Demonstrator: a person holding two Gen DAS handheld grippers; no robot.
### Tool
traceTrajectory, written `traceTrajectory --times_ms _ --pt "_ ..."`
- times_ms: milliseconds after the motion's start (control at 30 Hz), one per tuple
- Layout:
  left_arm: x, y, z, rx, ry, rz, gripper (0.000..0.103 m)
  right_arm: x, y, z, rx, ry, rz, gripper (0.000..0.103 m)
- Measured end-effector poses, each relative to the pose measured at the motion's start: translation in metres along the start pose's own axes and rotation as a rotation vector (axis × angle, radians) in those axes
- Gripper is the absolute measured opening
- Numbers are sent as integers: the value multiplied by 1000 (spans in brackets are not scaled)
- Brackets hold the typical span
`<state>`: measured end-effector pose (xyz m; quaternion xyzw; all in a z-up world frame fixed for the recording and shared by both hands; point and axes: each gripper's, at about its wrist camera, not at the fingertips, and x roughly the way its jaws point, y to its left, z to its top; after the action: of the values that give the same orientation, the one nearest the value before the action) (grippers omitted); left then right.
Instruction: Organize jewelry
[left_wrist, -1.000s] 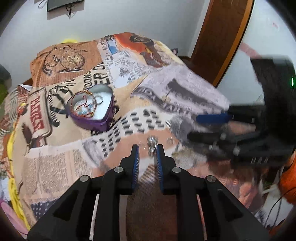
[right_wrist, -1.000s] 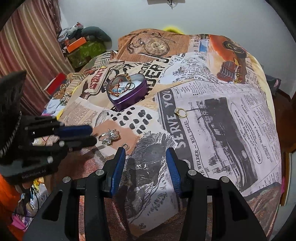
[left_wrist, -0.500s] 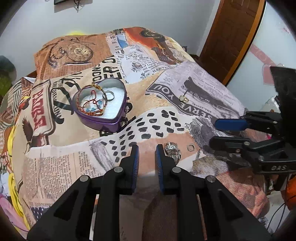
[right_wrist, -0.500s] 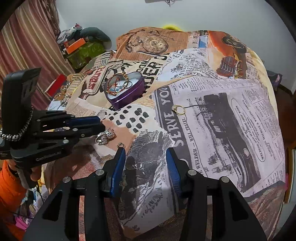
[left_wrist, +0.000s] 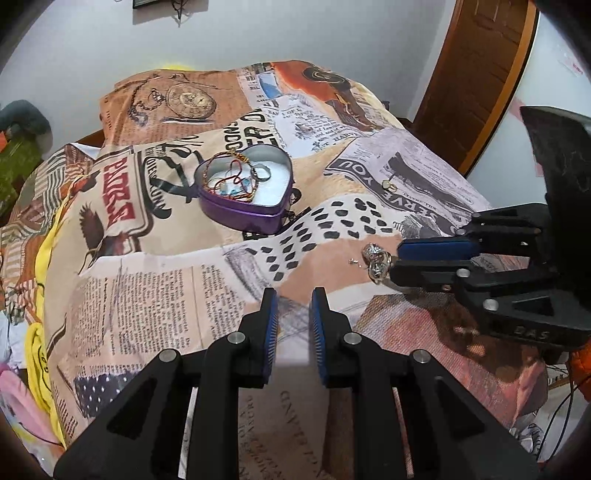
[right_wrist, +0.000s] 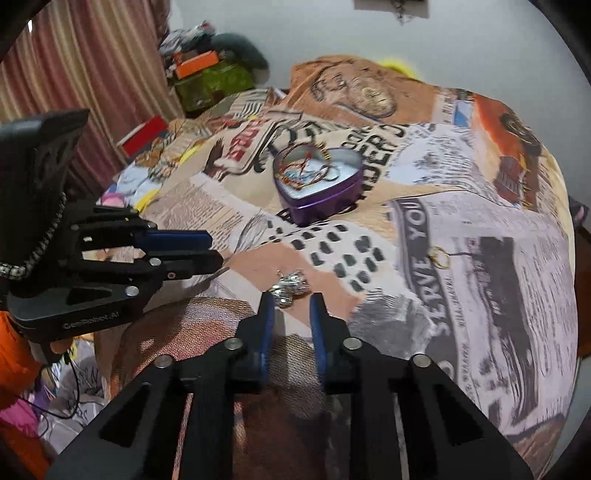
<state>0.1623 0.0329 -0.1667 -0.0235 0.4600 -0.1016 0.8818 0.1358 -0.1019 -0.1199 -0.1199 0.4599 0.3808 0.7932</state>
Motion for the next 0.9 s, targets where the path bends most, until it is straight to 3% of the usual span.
traceTrajectory --times_ms 400,567,900 --pt "-1 12 -4 -38 -22 -38 17 -1 4 15 0 -14 -20 11" --pt "0 2 -2 -15 -16 -84 17 -2 -3 24 17 -32 -58 11" --pt "17 -26 16 69 -4 -131 17 -7 -24 14 90 -9 -34 11"
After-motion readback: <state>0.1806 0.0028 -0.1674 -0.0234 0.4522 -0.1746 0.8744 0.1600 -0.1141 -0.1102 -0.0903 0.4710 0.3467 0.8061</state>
